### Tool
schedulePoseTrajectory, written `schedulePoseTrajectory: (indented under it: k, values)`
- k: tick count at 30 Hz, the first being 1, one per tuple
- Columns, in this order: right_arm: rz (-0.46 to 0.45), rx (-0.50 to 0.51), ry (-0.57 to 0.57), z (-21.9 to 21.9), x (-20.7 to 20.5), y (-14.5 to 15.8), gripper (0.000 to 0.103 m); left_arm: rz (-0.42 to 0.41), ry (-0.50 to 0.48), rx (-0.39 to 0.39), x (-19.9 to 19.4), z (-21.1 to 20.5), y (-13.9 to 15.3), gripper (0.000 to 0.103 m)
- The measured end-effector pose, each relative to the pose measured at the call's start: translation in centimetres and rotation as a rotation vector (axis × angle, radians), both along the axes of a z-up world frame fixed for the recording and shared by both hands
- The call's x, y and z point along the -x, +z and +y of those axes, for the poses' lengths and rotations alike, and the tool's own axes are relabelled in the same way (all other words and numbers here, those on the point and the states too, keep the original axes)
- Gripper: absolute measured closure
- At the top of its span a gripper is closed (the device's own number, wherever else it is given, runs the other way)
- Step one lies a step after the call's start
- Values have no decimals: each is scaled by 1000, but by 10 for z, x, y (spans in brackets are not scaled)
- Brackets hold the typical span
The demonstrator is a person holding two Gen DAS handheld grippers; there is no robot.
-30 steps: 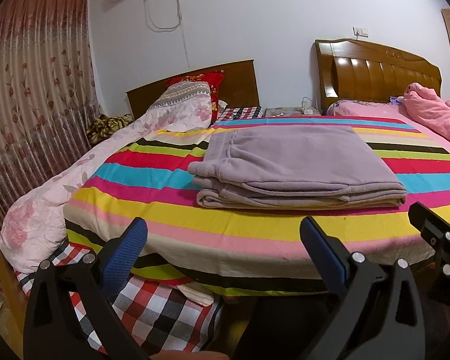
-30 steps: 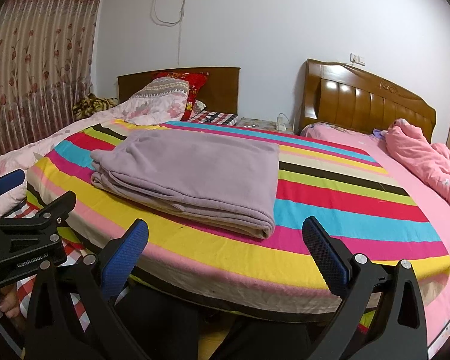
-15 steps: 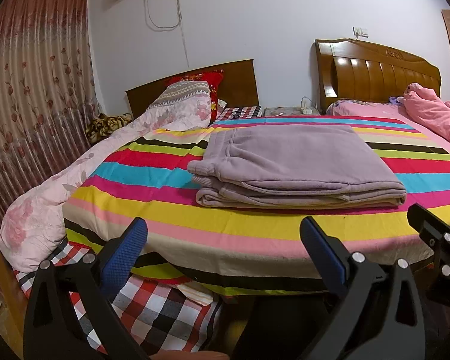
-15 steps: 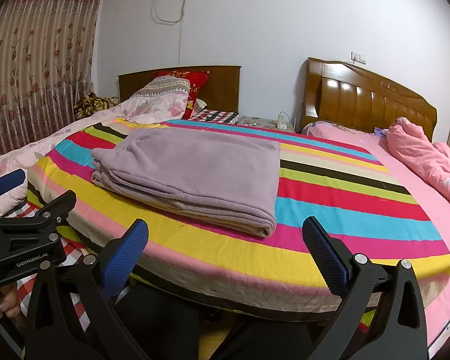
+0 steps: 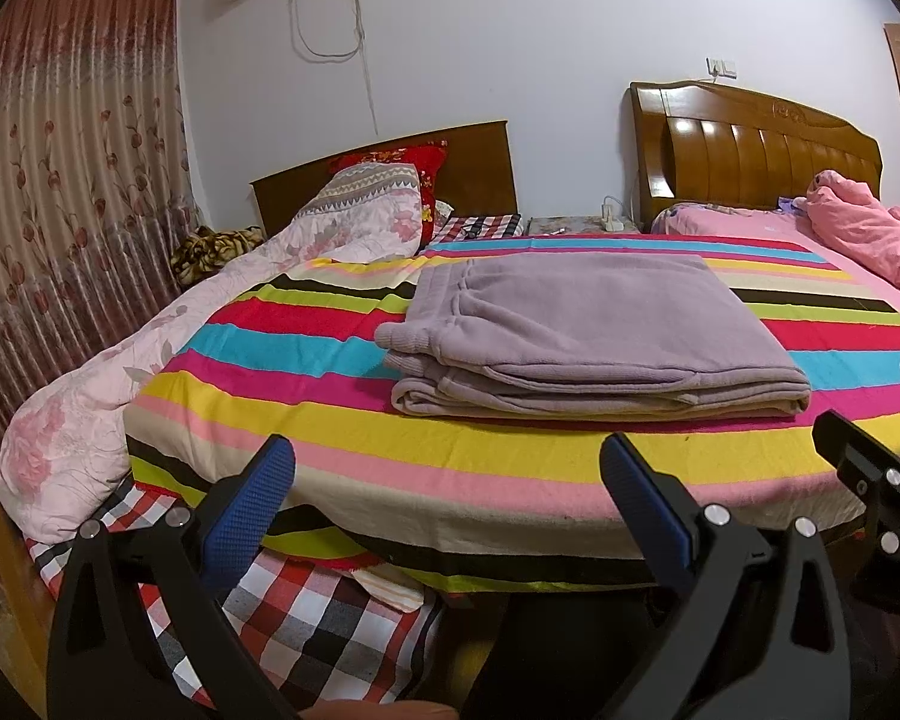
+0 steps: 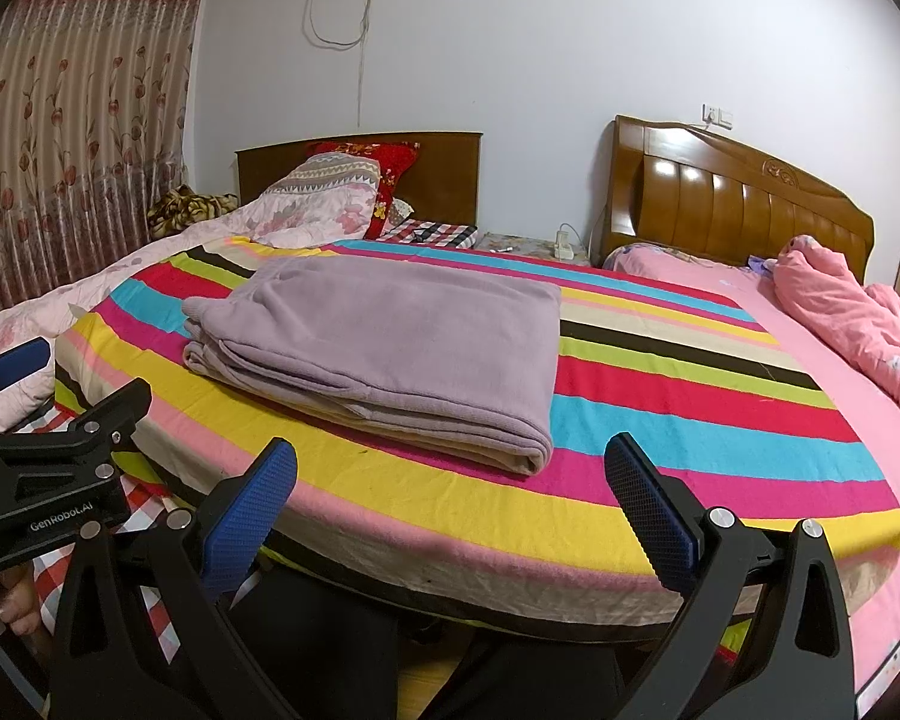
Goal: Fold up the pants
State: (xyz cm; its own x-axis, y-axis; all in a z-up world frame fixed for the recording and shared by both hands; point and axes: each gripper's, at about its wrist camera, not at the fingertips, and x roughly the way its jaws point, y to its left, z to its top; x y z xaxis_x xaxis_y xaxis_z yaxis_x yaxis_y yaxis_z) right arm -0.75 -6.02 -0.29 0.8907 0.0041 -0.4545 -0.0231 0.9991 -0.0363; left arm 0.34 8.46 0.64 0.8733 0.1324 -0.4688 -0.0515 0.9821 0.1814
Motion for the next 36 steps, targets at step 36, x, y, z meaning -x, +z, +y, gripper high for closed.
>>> schedulePoseTrajectory:
  k: [36]
  values:
    - [-7, -21, 1, -6, 1, 0, 4, -43, 5, 55, 2, 3, 8, 1]
